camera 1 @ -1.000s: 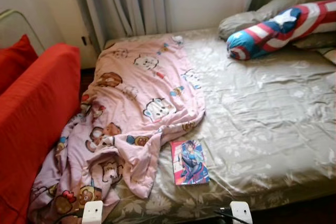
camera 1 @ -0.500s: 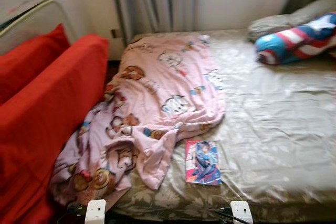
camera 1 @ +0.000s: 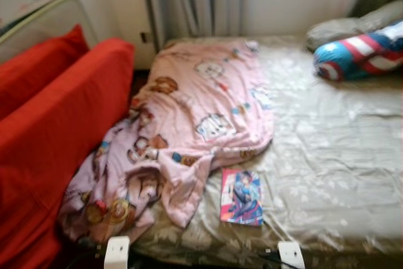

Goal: Clean up the room

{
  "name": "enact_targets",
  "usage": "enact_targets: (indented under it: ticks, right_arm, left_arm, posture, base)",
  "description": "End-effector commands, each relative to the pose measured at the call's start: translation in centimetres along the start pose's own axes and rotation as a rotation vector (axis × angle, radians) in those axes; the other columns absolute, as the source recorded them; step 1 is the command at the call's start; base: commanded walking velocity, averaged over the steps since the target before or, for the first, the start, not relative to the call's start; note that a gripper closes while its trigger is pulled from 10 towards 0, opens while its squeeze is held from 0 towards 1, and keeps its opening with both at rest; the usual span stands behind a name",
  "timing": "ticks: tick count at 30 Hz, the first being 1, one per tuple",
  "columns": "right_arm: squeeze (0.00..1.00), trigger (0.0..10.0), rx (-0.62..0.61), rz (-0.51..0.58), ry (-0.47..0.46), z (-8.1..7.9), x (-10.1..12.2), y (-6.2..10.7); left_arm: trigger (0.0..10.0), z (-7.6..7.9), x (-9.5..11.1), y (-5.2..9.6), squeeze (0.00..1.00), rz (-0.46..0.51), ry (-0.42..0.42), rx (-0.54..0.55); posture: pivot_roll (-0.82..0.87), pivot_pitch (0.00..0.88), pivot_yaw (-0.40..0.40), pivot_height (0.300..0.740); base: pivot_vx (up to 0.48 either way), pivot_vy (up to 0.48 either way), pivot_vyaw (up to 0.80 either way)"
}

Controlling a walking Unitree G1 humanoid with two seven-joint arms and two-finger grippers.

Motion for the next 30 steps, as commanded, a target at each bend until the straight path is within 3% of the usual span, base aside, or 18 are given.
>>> enact_targets:
  ticks: [1,4,24,30]
  right_arm:
    - [0.0,10.0,0.001,0.007,0.008,0.0,0.1,0.0]
    - [0.0,10.0,0.0,0.005,0.001,0.1,0.1,0.0]
    - [0.0,10.0,0.013,0.027,0.002,0.1,0.6,0.0]
    - [0.0,10.0,-0.009,0.037,0.019,1.1,1.1,0.0]
  left_arm:
    - [10.0,0.0,-0.9,0.2,0.0,-0.032,-0.014,-0.005]
    - [10.0,0.1,-0.9,0.2,0.0,-0.032,-0.014,-0.007]
    - [10.0,0.6,-0.8,0.1,0.0,-0.029,-0.034,-0.037]
    - [10.0,1.3,-0.7,0.0,0.0,-0.028,-0.022,-0.046]
  posture:
    - [-0.04,0.0,0.058,0.74]
    - [-0.04,0.0,0.057,0.74]
    - [-0.07,0.0,0.036,0.74]
    - [-0.08,0.0,0.015,0.74]
  base:
    - [0.0,0.0,0.8]
    - [0.0,0.0,0.8]
    - [0.0,0.0,0.0]
    - [0.0,0.0,0.0]
Point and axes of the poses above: a point about 5 cm out from each wrist's last joint towards the gripper, its own y axis pointing back from the gripper into the wrist, its own x axis along the axis of the wrist's last joint, z = x × y, the point moved 4 cm from there along -y, pointing out of the wrist towards the gripper, and after that the axes turned 12 degrees about -y, right-handed, at the moved point
